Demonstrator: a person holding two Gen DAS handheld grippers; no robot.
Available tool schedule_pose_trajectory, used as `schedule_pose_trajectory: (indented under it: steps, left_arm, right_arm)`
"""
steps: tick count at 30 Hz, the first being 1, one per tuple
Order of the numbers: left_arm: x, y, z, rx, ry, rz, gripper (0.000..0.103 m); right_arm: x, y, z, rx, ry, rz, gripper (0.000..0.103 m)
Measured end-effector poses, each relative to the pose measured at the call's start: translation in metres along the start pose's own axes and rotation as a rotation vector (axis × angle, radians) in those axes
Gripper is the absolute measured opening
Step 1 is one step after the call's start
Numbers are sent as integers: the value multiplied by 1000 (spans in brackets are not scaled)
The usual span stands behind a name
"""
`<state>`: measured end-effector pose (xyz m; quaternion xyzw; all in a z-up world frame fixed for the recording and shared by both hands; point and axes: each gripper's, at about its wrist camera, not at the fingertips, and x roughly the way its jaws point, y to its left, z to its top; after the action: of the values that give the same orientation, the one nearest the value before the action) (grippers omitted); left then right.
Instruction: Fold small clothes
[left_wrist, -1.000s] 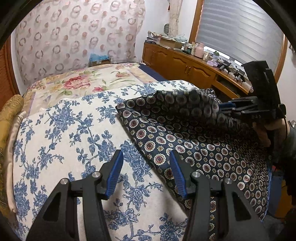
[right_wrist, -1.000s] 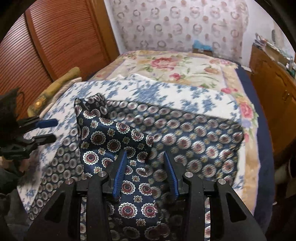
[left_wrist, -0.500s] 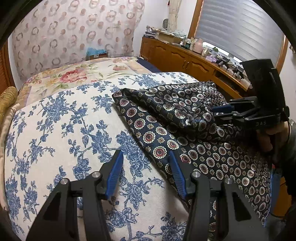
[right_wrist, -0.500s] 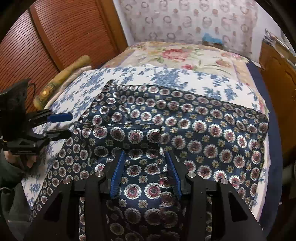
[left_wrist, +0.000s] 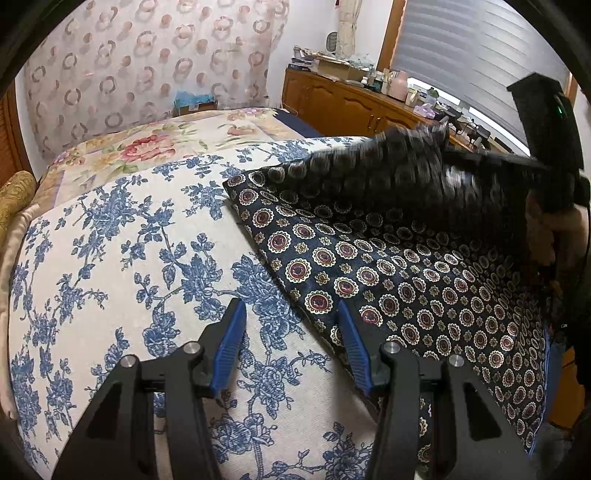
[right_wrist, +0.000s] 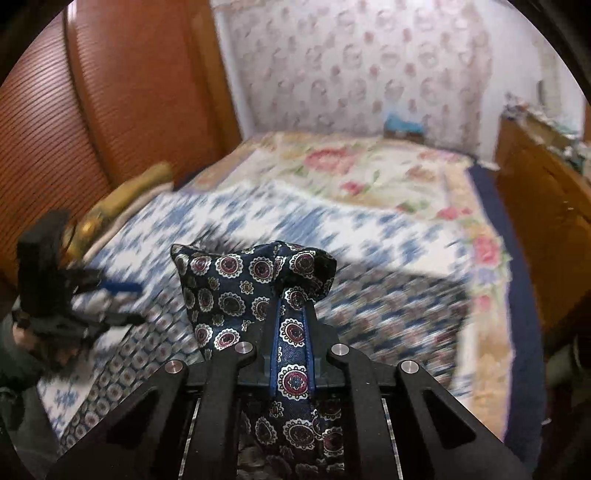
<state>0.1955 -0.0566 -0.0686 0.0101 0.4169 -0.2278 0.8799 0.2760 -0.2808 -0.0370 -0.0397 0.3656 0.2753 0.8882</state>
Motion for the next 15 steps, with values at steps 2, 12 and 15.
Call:
schedule_pose_trajectory:
  steps: [2,12,15]
  left_arm:
    - [1,0,0,-2,3,4,51]
    - [4,-6,-1,4,6,22,51]
    - [1,-8,-1,5,-1,21,51]
  right_arm:
    - [-6,-13,6,16,-22,-53,8]
    - [19,-59,-2,71,21,-196,8]
    - [18,-62,-1,76,20,-225,8]
